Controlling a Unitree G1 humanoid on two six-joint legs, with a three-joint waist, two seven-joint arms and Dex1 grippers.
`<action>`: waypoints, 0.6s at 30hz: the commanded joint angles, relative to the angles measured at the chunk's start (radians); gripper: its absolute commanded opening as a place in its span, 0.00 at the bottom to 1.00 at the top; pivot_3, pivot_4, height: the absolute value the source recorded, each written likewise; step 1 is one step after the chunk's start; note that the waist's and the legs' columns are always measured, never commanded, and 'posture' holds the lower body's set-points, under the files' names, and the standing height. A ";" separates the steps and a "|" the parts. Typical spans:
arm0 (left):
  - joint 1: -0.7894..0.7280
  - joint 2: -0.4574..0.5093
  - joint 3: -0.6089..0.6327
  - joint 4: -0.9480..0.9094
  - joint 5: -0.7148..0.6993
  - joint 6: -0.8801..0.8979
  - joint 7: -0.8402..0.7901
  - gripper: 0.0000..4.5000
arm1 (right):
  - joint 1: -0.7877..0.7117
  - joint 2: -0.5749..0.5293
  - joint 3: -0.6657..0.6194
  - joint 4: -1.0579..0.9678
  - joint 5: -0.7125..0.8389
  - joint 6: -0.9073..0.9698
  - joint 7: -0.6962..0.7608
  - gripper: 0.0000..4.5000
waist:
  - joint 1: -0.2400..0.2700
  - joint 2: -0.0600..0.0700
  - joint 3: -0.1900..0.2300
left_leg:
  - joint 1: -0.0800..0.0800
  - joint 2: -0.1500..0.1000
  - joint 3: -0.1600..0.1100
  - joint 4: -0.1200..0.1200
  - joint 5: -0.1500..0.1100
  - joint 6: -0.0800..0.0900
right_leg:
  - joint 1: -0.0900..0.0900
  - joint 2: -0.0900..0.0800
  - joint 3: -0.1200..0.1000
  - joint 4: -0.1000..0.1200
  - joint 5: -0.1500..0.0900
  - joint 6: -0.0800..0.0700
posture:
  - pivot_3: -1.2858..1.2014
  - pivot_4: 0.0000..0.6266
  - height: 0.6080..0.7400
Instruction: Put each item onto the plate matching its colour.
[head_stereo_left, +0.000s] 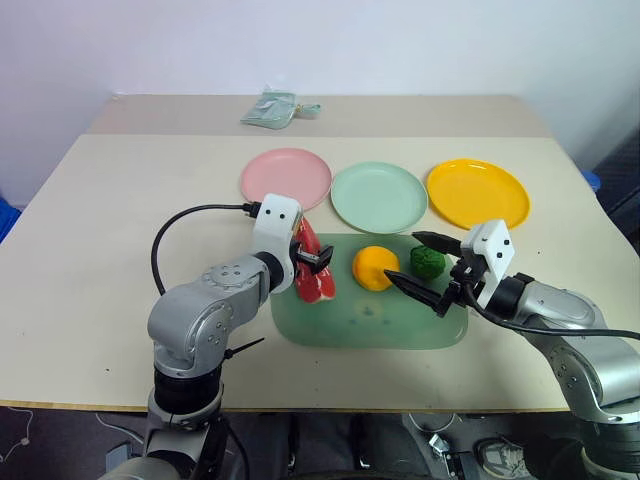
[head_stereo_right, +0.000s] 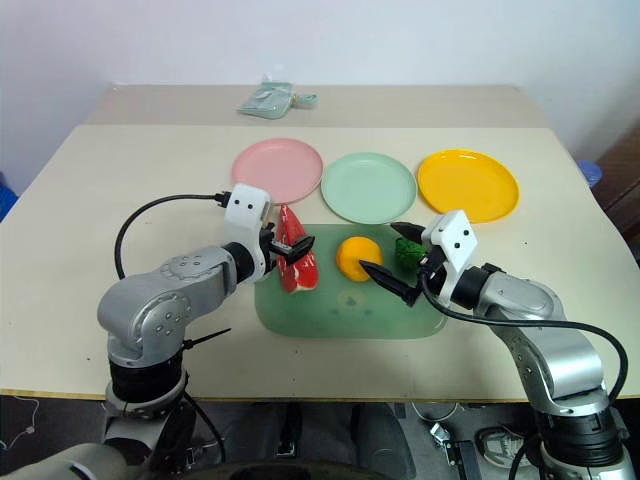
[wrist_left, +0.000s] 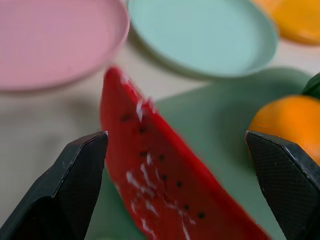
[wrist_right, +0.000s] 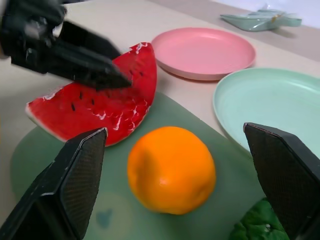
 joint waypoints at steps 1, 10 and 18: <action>-0.017 -0.016 0.013 -0.003 0.032 0.024 0.026 0.82 | -0.013 -0.006 -0.013 -0.051 0.015 -0.002 -0.002 1.00 | 0.000 0.000 0.000 | 0.000 0.000 0.000 0.000 0.000 0.000 | 0.000 0.000 0.000 0.000 0.000 0.000 | 0.52 0.24 1.00; -0.143 -0.060 0.178 0.062 0.063 -0.105 0.043 0.39 | -0.020 0.009 -0.003 -0.054 0.007 -0.006 -0.020 1.00 | 0.002 -0.001 0.001 | 0.000 0.000 0.000 0.000 0.001 -0.001 | 0.000 0.000 0.000 0.000 0.000 0.000 | 0.52 0.24 1.00; -0.450 -0.020 0.265 0.602 0.178 -0.407 0.124 0.39 | -0.101 0.054 0.032 0.000 -0.013 -0.016 -0.041 1.00 | 0.001 -0.001 0.001 | 0.000 0.000 0.000 0.000 0.002 -0.003 | 0.000 0.001 0.000 0.000 0.000 0.000 | 0.52 0.24 1.00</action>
